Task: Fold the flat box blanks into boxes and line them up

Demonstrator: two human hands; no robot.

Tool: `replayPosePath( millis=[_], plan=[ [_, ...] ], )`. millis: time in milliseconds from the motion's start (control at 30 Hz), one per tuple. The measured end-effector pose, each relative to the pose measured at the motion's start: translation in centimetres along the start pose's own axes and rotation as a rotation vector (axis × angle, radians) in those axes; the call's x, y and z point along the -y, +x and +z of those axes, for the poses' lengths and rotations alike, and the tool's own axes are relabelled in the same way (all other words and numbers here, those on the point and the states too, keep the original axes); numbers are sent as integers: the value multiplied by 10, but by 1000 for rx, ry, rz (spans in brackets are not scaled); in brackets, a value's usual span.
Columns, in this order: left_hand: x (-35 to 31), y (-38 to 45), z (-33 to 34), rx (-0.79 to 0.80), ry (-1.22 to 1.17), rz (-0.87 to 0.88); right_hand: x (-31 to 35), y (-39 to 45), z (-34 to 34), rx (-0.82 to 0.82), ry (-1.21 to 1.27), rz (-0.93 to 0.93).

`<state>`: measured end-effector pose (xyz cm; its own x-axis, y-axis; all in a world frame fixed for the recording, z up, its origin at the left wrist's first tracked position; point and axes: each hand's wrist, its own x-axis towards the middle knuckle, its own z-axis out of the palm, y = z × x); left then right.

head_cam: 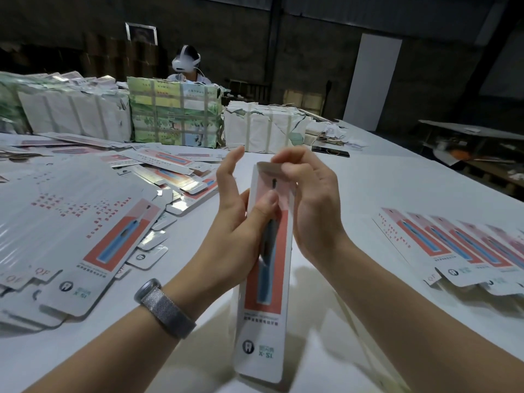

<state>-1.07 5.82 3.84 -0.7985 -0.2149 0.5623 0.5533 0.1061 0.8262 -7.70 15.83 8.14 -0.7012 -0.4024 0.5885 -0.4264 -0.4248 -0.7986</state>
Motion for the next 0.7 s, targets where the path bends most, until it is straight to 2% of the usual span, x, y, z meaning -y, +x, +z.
replayPosePath(
  millis=[167, 367, 700],
  plan=[
    [2, 1, 2, -8, 26, 48, 7, 7, -3, 46, -5, 118],
    [-1, 3, -3, -10, 37, 119, 10, 13, -6, 180, -73, 154],
    [1, 0, -2, 32, 67, 132, 20, 18, -11, 171, -197, 35]
  ],
)
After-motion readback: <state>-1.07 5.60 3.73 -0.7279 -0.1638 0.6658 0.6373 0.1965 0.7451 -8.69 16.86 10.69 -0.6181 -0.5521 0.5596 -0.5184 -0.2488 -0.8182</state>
